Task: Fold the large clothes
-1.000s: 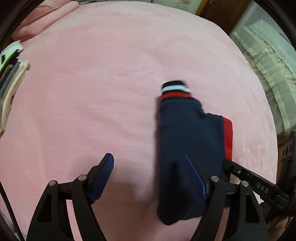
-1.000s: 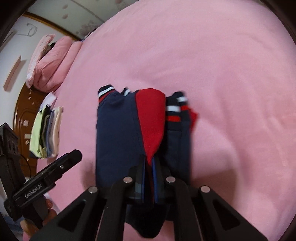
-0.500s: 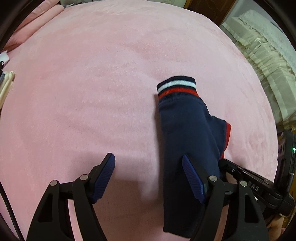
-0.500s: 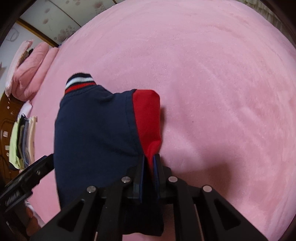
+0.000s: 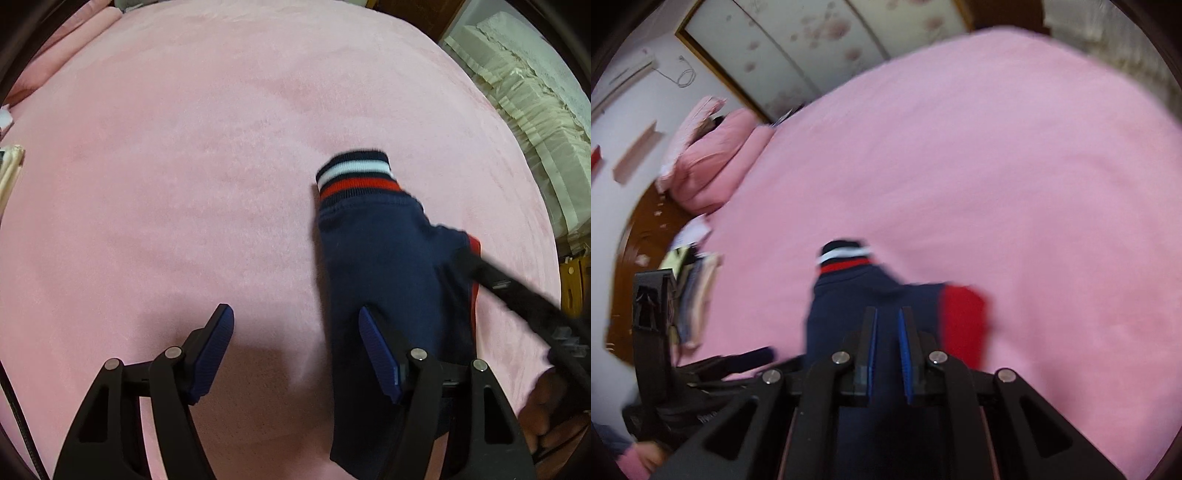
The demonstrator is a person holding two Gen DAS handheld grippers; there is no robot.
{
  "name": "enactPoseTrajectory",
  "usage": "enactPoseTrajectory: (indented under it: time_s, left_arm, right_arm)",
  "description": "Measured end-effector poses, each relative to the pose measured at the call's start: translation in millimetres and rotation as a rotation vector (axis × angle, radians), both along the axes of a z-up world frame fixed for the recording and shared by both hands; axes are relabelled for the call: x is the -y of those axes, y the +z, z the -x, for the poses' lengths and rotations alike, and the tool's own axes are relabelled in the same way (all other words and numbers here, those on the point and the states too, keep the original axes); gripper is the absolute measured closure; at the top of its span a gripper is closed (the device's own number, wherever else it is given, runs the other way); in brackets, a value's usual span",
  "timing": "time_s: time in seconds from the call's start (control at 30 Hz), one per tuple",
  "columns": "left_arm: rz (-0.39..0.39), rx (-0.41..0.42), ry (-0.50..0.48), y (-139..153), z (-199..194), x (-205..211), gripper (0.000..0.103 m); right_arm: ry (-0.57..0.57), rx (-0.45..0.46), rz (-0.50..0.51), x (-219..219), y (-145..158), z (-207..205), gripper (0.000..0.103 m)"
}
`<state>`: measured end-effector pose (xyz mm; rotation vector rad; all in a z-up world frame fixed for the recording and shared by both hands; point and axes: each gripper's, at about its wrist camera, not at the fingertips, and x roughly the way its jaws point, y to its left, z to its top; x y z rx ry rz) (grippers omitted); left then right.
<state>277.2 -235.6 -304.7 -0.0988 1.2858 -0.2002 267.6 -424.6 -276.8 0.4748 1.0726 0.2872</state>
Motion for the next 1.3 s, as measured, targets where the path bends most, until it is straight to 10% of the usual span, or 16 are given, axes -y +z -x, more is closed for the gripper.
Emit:
enactPoseTrajectory:
  time_s: [0.3, 0.5, 0.67, 0.77, 0.9, 1.1, 1.3]
  left_arm:
    - [0.277, 0.09, -0.105, 23, -18, 12, 0.053]
    - [0.212, 0.028, -0.105, 3, -35, 26, 0.061]
    - [0.341, 0.013, -0.091, 11, -19, 12, 0.064]
    - [0.29, -0.016, -0.106, -2, -9, 17, 0.065]
    - [0.163, -0.004, -0.088, -10, -1, 15, 0.079]
    - [0.187, -0.017, -0.111, 5, 12, 17, 0.079]
    - [0.284, -0.082, -0.132, 7, 47, 31, 0.079]
  right_arm:
    - [-0.103, -0.063, 0.174, 16, -30, -7, 0.103]
    - [-0.131, -0.05, 0.321, 19, -18, -12, 0.103]
    - [0.007, 0.036, 0.1, 26, 12, 8, 0.103]
    - [0.07, -0.042, -0.036, 17, -1, 17, 0.103]
    - [0.038, -0.125, 0.013, 27, -28, 28, 0.103]
    - [-0.077, -0.1, 0.185, 55, -9, 40, 0.101]
    - [0.023, -0.085, -0.073, 42, 8, 59, 0.101]
